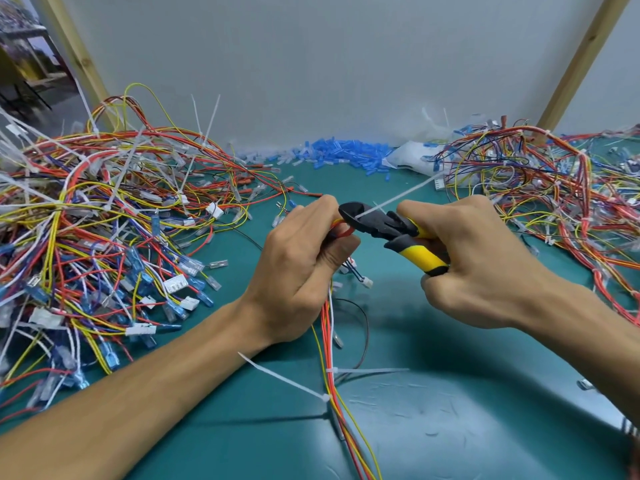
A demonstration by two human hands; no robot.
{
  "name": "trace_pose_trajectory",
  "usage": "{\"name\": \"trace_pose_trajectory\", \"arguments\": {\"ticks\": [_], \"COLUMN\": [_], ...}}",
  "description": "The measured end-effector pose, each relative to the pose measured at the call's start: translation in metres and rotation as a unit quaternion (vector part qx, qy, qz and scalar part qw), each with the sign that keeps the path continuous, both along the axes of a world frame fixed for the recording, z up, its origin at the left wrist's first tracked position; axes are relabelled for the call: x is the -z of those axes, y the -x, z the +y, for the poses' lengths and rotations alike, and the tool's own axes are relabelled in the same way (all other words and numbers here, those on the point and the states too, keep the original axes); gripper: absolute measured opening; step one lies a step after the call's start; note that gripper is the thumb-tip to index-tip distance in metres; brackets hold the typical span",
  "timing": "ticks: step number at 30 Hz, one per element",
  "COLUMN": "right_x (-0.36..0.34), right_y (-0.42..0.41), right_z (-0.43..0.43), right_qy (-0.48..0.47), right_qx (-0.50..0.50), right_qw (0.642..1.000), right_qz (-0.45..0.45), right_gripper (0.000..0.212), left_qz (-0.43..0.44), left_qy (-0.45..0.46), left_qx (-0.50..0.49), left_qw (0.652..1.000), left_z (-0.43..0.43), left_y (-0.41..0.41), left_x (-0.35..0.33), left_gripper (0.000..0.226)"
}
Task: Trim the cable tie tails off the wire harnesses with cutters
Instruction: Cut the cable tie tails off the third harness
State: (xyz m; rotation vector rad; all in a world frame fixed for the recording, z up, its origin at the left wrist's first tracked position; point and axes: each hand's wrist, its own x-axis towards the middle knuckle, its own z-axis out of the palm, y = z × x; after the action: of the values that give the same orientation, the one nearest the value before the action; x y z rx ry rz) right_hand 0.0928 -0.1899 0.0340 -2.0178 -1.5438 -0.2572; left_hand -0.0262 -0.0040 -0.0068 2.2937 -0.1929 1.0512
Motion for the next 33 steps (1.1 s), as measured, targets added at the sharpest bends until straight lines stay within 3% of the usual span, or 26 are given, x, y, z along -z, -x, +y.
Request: {"name": "trace_pose_trajectory", "arguments": {"ticks": [4,9,12,19,25,33], "right_x": [0.0037,0.0004,-0.0024,-0.0021,0.0009,0.0044], "right_y": [-0.0033,-0.0009,0.0014,-0.0024,-0.0053,-0.0025], "right_z": [0.0004,-0.0005,-0.002,-0.0008,0.0004,0.0029], "right_qy": [-0.002,-0.065,-0.074,-0.058,-0.013,-0.037], "right_qx": [0.018,0.043,0.06,0.03,0.012,0.014], "right_qw": [1.0,0.987,0.981,0.989,0.998,0.996], "right_qz": [-0.01,-0.139,-0.172,-0.13,-0.055,-0.08], "right_gripper": [0.011,0.032,0.028,0.038,0.031,0.026], "left_qz": [-0.006,-0.018,-0.019,-0.018,-0.013,-0.018], "left_qy": [0.006,0.0,0.002,-0.003,0.002,0.006], "left_qx": [0.003,-0.006,-0.004,-0.009,-0.005,-0.011], "left_qw": [1.0,1.0,1.0,1.0,1.0,1.0], "left_z": [-0.0007,-0.0008,-0.0004,0.0,0.0011,-0.0002], "left_y": [0.0006,-0.0001,-0.0012,-0.0015,-0.001,-0.0007], "left_x": [-0.0001,-0.0019,-0.0009,0.0004,0.0014,-0.0013], "left_gripper": [0.031,0.028,0.029,0.027,0.032,0.029]}}
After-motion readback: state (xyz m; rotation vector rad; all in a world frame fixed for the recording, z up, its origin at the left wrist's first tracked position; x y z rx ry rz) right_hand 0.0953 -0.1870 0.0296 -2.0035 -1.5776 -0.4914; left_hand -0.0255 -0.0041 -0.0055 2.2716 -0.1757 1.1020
